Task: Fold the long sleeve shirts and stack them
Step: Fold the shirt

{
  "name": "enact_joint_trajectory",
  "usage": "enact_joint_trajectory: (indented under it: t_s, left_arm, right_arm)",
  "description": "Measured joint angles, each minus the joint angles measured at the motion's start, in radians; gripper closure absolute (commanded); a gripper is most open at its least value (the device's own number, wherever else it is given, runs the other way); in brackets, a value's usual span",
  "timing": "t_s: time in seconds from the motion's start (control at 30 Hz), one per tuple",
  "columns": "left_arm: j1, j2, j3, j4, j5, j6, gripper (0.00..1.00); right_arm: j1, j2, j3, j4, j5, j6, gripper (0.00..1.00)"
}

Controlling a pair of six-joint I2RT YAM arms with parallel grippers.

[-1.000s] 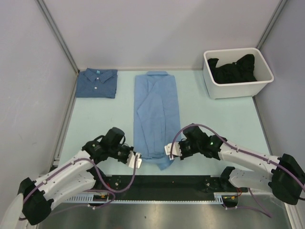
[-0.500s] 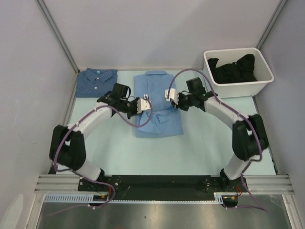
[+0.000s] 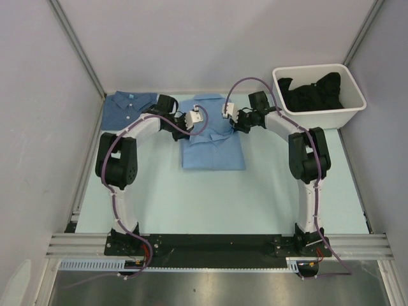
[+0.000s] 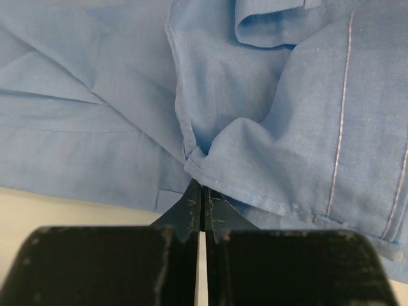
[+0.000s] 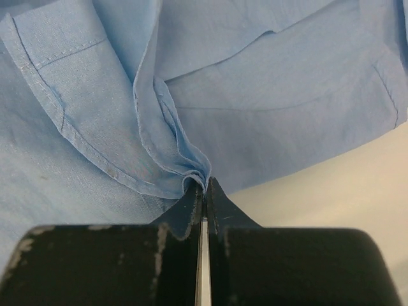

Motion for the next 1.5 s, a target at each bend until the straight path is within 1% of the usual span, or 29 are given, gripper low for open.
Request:
enact_joint_trajectory:
  t_s: [0.03, 0.07, 0.1, 0.13, 0.17, 0.2, 0.23, 0.27, 0.3, 0.33, 0.4, 0.43, 0.47, 0.53, 0.57, 0.6, 0.63, 0.7, 0.73, 0.83, 0.87, 0.97, 1.03, 1.1, 1.2, 1.3, 1.5]
  left_arm:
    - [0.0, 0.003, 0.0, -0.004, 0.0, -0.001, 1.0]
    - [0.001, 0.005, 0.0, -0.012, -0.001, -0.002, 0.98]
    - [0.002, 0.006, 0.0, -0.019, -0.001, -0.003, 0.94]
    - [0.003, 0.006, 0.0, -0.025, -0.002, -0.005, 0.84]
    - [0.004, 0.006, 0.0, -0.031, -0.003, -0.007, 0.79]
    - [0.006, 0.006, 0.0, -0.035, -0.003, -0.011, 0.74]
    - [0.007, 0.006, 0.0, -0.037, -0.004, -0.026, 0.67]
    - [0.012, 0.006, 0.003, -0.044, -0.007, -0.057, 0.64]
    - [0.018, 0.009, 0.011, -0.051, -0.008, -0.09, 0.6]
    - [0.029, 0.012, 0.029, -0.061, -0.009, -0.138, 0.54]
    - [0.063, 0.017, 0.071, -0.062, -0.007, -0.238, 0.51]
    - [0.082, 0.016, 0.082, -0.056, -0.006, -0.281, 0.48]
    - [0.113, 0.006, 0.085, -0.044, -0.002, -0.344, 0.42]
    - [0.167, -0.028, 0.057, -0.027, 0.004, -0.423, 0.36]
    - [0.185, -0.053, 0.031, -0.028, 0.007, -0.443, 0.36]
    - [0.208, -0.092, -0.013, -0.027, 0.01, -0.453, 0.39]
    - [0.218, -0.14, -0.066, -0.031, 0.013, -0.455, 0.4]
    - [0.22, -0.227, -0.145, -0.069, 0.03, -0.438, 0.42]
    - [0.206, -0.254, -0.165, -0.088, 0.035, -0.423, 0.42]
    - [0.116, -0.31, -0.215, -0.111, 0.046, -0.395, 0.4]
    - [0.084, -0.313, -0.227, -0.11, 0.047, -0.398, 0.4]
    - [0.021, -0.29, -0.243, -0.098, 0.057, -0.469, 0.38]
    - [0.036, -0.253, -0.239, -0.076, 0.065, -0.562, 0.33]
    - [0.076, -0.211, -0.235, -0.055, 0.068, -0.654, 0.29]
    - [0.134, -0.164, -0.235, -0.024, 0.068, -0.78, 0.28]
    - [0.156, -0.141, -0.235, 0.005, 0.069, -0.871, 0.28]
    - [0.145, -0.084, -0.234, 0.066, 0.085, -0.998, 0.31]
  right_arm:
    - [0.001, 0.0, 0.0, 0.002, -0.002, 0.001, 0.97]
    - [0.002, 0.0, 0.001, 0.002, -0.004, 0.003, 0.91]
    - [0.003, 0.0, 0.002, 0.003, -0.005, 0.006, 0.81]
    - [0.004, 0.0, 0.002, 0.001, -0.006, 0.009, 0.74]
    - [0.006, 0.0, 0.002, 0.001, -0.006, 0.015, 0.67]
    - [0.008, 0.0, 0.002, 0.001, -0.006, 0.023, 0.55]
    - [0.01, 0.0, 0.002, 0.001, -0.005, 0.031, 0.51]
    - [0.01, 0.0, 0.002, -0.001, -0.001, 0.04, 0.47]
    - [0.011, 0.0, 0.002, -0.003, 0.005, 0.054, 0.37]
    - [0.011, 0.0, 0.002, -0.004, 0.011, 0.064, 0.34]
    - [0.005, -0.002, 0.006, -0.026, 0.038, 0.104, 0.29]
    - [0.0, -0.002, 0.011, -0.038, 0.048, 0.123, 0.29]
    - [-0.009, -0.003, 0.023, -0.062, 0.062, 0.151, 0.3]
    - [-0.039, -0.011, 0.059, -0.129, 0.073, 0.22, 0.31]
    - [-0.053, -0.017, 0.073, -0.152, 0.073, 0.246, 0.33]
    - [-0.069, -0.03, 0.087, -0.187, 0.069, 0.275, 0.42]
    - [-0.082, -0.048, 0.089, -0.214, 0.055, 0.304, 0.46]
    - [-0.113, -0.1, 0.086, -0.284, 0.006, 0.358, 0.54]
    - [-0.121, -0.128, 0.078, -0.307, -0.019, 0.385, 0.54]
    - [-0.108, -0.201, 0.039, -0.343, -0.093, 0.46, 0.45]
    - [-0.098, -0.211, 0.027, -0.347, -0.111, 0.482, 0.38]
    - [-0.064, -0.208, -0.008, -0.341, -0.163, 0.575, 0.34]
    - [-0.056, -0.177, -0.011, -0.333, -0.179, 0.632, 0.32]
    - [-0.067, -0.132, 0.008, -0.32, -0.182, 0.68, 0.29]
    - [-0.098, -0.028, 0.073, -0.297, -0.18, 0.755, 0.27]
    - [-0.12, 0.045, 0.109, -0.263, -0.164, 0.801, 0.27]
    - [-0.113, 0.122, 0.179, -0.228, -0.148, 0.831, 0.27]
